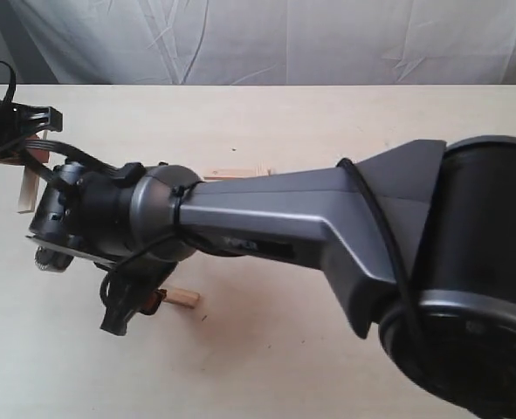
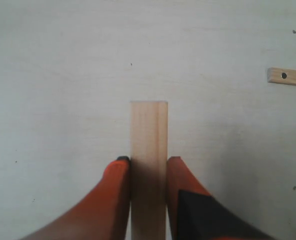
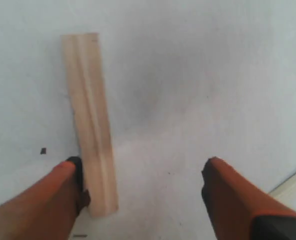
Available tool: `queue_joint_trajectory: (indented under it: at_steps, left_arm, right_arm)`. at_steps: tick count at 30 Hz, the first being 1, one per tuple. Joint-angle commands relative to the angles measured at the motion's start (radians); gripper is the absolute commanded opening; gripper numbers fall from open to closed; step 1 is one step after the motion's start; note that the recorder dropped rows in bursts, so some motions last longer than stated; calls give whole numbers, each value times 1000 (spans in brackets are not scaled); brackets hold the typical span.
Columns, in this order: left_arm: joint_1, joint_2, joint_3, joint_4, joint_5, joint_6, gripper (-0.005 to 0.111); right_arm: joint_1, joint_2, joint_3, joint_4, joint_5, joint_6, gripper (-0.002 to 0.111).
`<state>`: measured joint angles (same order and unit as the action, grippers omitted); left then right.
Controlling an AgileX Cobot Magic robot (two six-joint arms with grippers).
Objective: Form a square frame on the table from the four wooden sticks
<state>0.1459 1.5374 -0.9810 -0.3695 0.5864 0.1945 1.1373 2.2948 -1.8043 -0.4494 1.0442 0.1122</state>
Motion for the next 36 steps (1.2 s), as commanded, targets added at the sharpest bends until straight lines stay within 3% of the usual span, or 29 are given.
queue_joint_trajectory:
  at_steps: [1,9,13,18,21,23,28,36]
  left_arm:
    - [-10,4,-6,-8,-11,-1,0]
    - [-10,4,-6,-16,-11,-1,0]
    - [-10,4,-6,-16,-11,-1,0]
    - [-10,4,-6,-16,-11,-1,0]
    - [-10,4,-6,-16,-11,-1,0]
    - [-10,4,-6,-16,-9,-1,0]
    - [-10,4,-6,-16,-9,-1,0]
    - [-10,4,-6,-17,-11,-1,0]
  right_arm:
    - [-52,-72,3,73,-4,22,66]
    - [-236,-43,5,747,77,-368,66]
    - [-241,-29,5,771,75,-380,62]
    - [-239,-22,5,793,97,-380,36]
    - [-239,-7,5,788,104,-380,30]
    - [-239,1,5,788,104,-380,34]
    - [-239,25,5,783,102,-393,62]
    - [-239,31,5,765,100,-393,62]
